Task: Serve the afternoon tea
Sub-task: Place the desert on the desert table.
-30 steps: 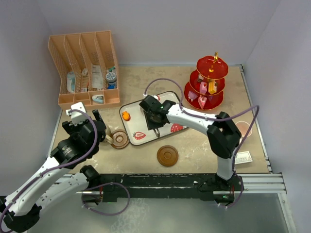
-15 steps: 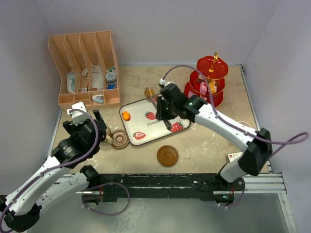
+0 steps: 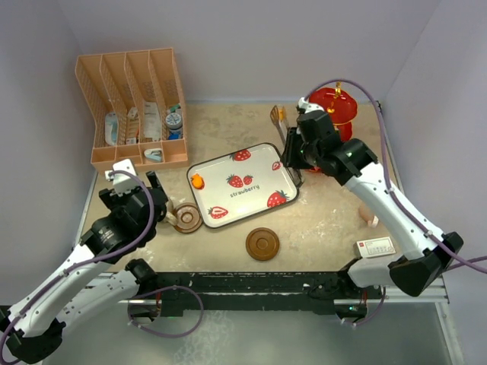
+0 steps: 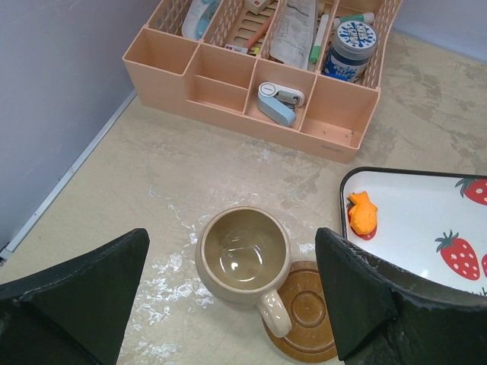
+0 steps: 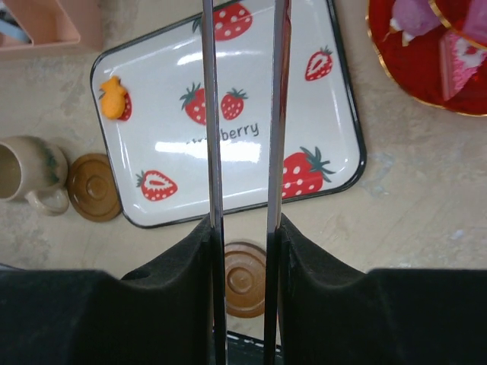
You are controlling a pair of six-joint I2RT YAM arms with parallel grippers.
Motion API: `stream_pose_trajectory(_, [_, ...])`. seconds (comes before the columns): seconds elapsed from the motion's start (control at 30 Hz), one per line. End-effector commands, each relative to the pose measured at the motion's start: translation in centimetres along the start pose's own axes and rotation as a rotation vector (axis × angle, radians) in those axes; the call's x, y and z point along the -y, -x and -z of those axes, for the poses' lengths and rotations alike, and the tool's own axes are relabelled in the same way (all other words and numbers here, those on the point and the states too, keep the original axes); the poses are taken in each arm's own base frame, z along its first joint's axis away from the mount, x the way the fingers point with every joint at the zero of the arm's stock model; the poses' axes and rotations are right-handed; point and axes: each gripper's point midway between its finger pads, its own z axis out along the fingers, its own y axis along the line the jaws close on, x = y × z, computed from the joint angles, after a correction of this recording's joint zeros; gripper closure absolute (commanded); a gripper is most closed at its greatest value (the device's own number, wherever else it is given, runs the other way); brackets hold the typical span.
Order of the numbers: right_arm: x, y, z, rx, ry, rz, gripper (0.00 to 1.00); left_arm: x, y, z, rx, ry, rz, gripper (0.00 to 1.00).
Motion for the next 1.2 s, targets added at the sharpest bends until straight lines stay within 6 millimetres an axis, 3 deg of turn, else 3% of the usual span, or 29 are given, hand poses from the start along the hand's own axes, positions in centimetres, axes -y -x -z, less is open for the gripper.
stream_pose_trajectory(0.0, [2.3,4.7,2.6,0.127,-0.051,-0.009,0.73,0.2,1.2,0.2,0.023,-0.018,0.038,0.12])
stream_pose_trajectory(0.27, [7.9,6.9,1.7,0.134,-0.131,-0.026,0.73,0.9,0.8,0.1,0.002,-0.028,0.009,0.12])
stream_pose_trajectory(0.63, [11.8,8.1,0.3,0.125,-0.145,-0.039,0.74,0.7,0.8,0.1,0.005,-0.021,0.01,0.12])
stream_pose_trajectory(1.17, [13.2,7.7,-1.6,0.089,-0.185,-0.051,0.71,0.9,0.6,0.0,0.0,-0.022,0.001,0.12])
